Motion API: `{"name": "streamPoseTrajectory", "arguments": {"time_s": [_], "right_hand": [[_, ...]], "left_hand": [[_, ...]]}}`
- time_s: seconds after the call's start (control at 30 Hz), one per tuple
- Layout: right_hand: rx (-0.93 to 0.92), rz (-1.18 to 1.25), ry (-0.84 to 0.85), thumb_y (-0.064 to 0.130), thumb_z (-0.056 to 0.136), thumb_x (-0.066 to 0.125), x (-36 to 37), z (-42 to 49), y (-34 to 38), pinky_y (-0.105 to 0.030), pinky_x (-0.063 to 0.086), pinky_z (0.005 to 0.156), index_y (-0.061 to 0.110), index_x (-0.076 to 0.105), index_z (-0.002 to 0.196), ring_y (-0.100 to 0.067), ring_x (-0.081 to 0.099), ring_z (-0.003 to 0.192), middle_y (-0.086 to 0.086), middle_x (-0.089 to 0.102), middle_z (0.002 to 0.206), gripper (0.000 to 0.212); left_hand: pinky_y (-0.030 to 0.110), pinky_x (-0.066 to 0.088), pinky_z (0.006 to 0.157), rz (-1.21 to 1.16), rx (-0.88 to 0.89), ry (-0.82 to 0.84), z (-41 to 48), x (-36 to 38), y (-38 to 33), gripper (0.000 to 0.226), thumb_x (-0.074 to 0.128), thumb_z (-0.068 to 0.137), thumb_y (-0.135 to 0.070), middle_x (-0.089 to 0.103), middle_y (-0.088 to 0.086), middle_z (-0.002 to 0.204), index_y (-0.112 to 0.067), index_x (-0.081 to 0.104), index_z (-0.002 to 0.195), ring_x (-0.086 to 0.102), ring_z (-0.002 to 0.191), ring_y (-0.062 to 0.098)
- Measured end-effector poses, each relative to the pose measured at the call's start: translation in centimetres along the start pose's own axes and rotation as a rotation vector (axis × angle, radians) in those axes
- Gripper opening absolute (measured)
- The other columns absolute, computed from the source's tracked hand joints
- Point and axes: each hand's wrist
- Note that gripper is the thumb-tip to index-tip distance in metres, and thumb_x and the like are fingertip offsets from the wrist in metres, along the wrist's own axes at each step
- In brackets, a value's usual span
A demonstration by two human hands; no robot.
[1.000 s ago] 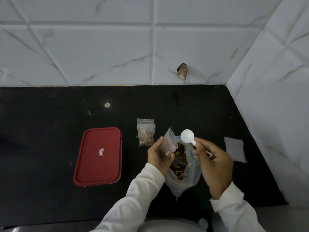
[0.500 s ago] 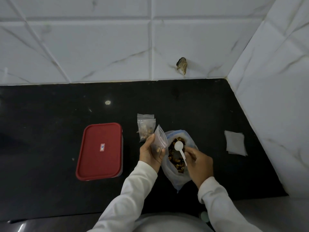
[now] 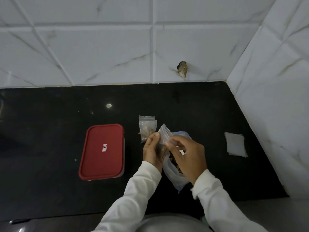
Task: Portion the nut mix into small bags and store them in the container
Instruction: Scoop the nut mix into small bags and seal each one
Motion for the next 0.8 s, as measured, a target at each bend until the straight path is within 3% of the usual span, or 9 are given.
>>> {"name": "streamPoseTrajectory", "arguments": {"time_s": [0.1, 0.17, 0.3, 0.4, 0.5, 0.57, 0.67, 0.8], "right_hand": [[-0.091, -0.001, -0.080, 0.031, 0.084, 0.066, -1.1, 0.8, 1.0, -0.026, 0.056, 0.079, 0.016, 0.070, 0.100, -0.005, 0.065, 0.087, 0.003, 0.068, 0.099, 0.022], [-0.157, 0.012, -0.106, 0.027, 0.085, 0.067, -2.0, 1.3, 1.9, -0.020, 0.055, 0.075, 0.014, 0.071, 0.095, -0.004, 0.066, 0.081, 0.004, 0.069, 0.090, 0.017], [-0.243, -0.182, -0.106, 0.014, 0.089, 0.067, -2.8, 2.5, 2.8, -0.028, 0.056, 0.074, 0.009, 0.070, 0.096, -0.011, 0.065, 0.079, -0.003, 0.068, 0.088, 0.009], [-0.305, -0.114, -0.079, 0.012, 0.089, 0.066, -3.3, 2.9, 3.2, -0.017, 0.053, 0.074, 0.014, 0.069, 0.094, -0.004, 0.063, 0.080, 0.003, 0.067, 0.087, 0.006], [-0.319, -0.084, -0.004, 0.012, 0.089, 0.066, -3.3, 3.3, 3.1, -0.017, 0.051, 0.079, 0.013, 0.070, 0.097, -0.005, 0.063, 0.085, 0.001, 0.068, 0.091, 0.009], [-0.278, 0.012, 0.028, 0.010, 0.088, 0.067, -3.2, 3.4, 3.1, -0.021, 0.052, 0.083, 0.007, 0.069, 0.104, -0.007, 0.065, 0.091, -0.002, 0.070, 0.097, 0.016], [-0.155, 0.197, 0.011, 0.021, 0.091, 0.065, -3.4, 3.2, 3.4, -0.016, 0.053, 0.079, 0.019, 0.064, 0.115, 0.002, 0.064, 0.094, 0.010, 0.069, 0.099, 0.024], [0.026, 0.388, 0.018, 0.028, 0.090, 0.065, -3.1, 2.9, 3.3, -0.028, 0.057, 0.082, 0.024, 0.064, 0.113, -0.002, 0.066, 0.097, 0.009, 0.070, 0.100, 0.023]], "left_hand": [[0.045, 0.053, 0.087, 0.028, 0.079, 0.004, 0.0, 0.1, -0.4, 0.007, 0.069, 0.081, -0.021, 0.065, 0.011, 0.101, -0.017, 0.068, 0.086, 0.062, 0.096, 0.028], [0.046, 0.051, 0.089, 0.051, 0.136, 0.033, 0.0, -0.1, -0.9, 0.004, 0.069, 0.080, -0.020, 0.064, 0.011, 0.102, -0.017, 0.069, 0.083, 0.061, 0.097, 0.027], [0.034, 0.054, 0.077, 0.186, 0.247, 0.088, -0.1, -0.8, -2.1, 0.010, 0.074, 0.080, -0.020, 0.064, 0.002, 0.090, -0.016, 0.065, 0.083, 0.061, 0.090, 0.020], [0.035, 0.054, 0.082, 0.416, 0.369, 0.131, -0.6, -0.9, -3.5, 0.018, 0.078, 0.075, -0.031, 0.068, 0.001, 0.094, -0.021, 0.069, 0.087, 0.065, 0.097, 0.020], [0.032, 0.055, 0.086, 0.646, 0.453, 0.207, -1.2, -0.3, -4.4, 0.024, 0.072, 0.081, -0.025, 0.072, 0.001, 0.104, -0.015, 0.068, 0.103, 0.067, 0.105, 0.018], [0.030, 0.056, 0.085, 0.700, 0.497, 0.226, -1.4, 0.2, -4.8, 0.021, 0.066, 0.085, -0.018, 0.073, 0.002, 0.104, -0.012, 0.067, 0.105, 0.068, 0.104, 0.017], [0.025, 0.056, 0.080, 0.723, 0.507, 0.192, -1.4, 0.3, -4.9, 0.010, 0.064, 0.090, -0.012, 0.073, 0.003, 0.100, -0.010, 0.069, 0.099, 0.068, 0.101, 0.016], [0.025, 0.056, 0.076, 0.716, 0.483, 0.142, -1.5, 0.6, -4.9, 0.010, 0.065, 0.090, -0.017, 0.073, 0.004, 0.098, -0.011, 0.071, 0.096, 0.069, 0.098, 0.016]]}}
Point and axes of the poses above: each hand's wrist, its own z-axis towards the middle knuckle, its own x-axis out of the palm, y = z × x
